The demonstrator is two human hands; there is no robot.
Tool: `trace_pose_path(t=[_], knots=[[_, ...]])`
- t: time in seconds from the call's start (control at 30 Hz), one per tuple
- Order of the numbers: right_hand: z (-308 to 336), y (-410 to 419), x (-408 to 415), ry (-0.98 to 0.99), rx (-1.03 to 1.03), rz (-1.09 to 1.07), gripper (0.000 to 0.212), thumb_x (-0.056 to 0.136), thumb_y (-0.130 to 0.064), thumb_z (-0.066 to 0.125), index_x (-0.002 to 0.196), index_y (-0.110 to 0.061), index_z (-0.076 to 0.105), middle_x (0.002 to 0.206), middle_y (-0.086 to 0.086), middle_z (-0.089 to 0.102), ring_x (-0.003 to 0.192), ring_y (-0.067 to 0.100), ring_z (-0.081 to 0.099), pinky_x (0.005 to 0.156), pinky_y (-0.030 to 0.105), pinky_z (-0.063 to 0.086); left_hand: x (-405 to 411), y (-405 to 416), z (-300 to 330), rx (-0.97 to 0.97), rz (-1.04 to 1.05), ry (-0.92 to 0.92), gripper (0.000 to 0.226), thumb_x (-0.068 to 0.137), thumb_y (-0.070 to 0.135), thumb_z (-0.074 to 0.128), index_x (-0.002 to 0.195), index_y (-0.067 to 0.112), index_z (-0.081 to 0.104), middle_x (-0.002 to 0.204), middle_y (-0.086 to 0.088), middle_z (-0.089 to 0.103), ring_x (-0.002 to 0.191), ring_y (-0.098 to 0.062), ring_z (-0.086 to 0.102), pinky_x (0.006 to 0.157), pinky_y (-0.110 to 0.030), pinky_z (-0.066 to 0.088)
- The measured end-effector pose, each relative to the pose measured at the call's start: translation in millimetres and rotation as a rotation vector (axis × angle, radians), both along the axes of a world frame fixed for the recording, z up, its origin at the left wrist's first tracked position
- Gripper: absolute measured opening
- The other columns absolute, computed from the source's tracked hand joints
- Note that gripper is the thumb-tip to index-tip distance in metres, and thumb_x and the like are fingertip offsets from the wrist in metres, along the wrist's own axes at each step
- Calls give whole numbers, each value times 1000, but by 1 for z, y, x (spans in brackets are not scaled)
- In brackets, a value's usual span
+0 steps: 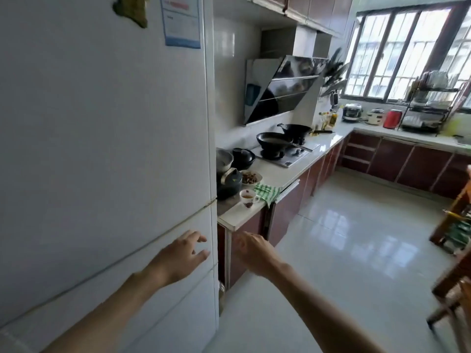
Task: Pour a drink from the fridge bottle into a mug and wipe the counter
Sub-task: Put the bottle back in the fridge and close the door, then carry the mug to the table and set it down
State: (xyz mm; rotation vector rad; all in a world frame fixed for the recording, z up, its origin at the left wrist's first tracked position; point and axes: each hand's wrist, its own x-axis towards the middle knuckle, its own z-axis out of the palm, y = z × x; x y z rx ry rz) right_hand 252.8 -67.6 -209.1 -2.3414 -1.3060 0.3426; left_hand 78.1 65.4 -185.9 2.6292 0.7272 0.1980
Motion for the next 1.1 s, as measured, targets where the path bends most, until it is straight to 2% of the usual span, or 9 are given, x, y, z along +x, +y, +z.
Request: trace_pose_path(t=[0.07,0.13,0.2,0.4,0.53,0.77,0.87,1.0,1.1], knots=[[-20,-16,22,69,-59,-54,21,88,-22,59,79,-26,41,84,-5,52,66,11,46,52,26,38,30,-9,-24,-125,5,24,40,94,47,50,129,26,49,129,8,53,98,-7,58,86,-29,51],[-36,-26,49,112,-97,-89,13,86,-25,60,95,-21,50,93,-3,56,77,15,53,62,31,48,60,-11,-42,-210,16,40,43,93,45,54,130,25,47,130,5,53,98,-7,57,88,-30,52],[-53,-26,82,138,-125,-116,32,87,-25,59,117,-17,52,112,1,58,97,22,57,73,34,50,96,-6,-55,-260,35,51,47,92,44,56,134,24,43,131,3,52,100,-9,58,90,-33,53],[-91,16,169,102,-169,-174,67,89,-33,62,144,-8,34,135,13,50,119,34,52,91,38,47,208,42,-87,-137,64,42,58,94,44,50,145,22,31,147,-1,43,126,-23,52,96,-40,49],[-107,59,219,106,-205,-217,68,91,-33,62,145,-6,31,136,14,50,121,34,51,86,36,41,282,80,-110,-73,99,27,55,96,38,46,144,14,34,141,-9,50,122,-27,55,95,-42,52],[-132,118,289,189,-290,-226,84,91,-36,67,154,-4,20,149,16,41,132,37,46,106,43,43,374,131,-156,-263,159,166,61,93,37,49,146,11,31,148,-9,42,131,-27,47,100,-42,45],[-136,143,323,220,-292,-241,78,91,-35,65,149,-5,24,145,12,42,127,36,51,98,46,48,398,153,-173,-348,210,181,64,92,36,53,145,10,30,149,-11,41,131,-28,48,100,-43,47],[-145,179,365,178,-305,-226,68,92,-27,60,147,-8,25,143,8,39,111,37,61,71,40,46,424,180,-183,-384,295,213,62,92,29,56,144,9,29,146,-12,43,128,-31,50,98,-42,48],[-156,205,396,60,-342,-104,83,93,-28,62,155,-7,11,159,10,22,112,38,62,74,41,48,442,194,-191,-379,369,232,62,91,32,59,142,12,30,140,-11,49,124,-29,54,96,-42,51]])
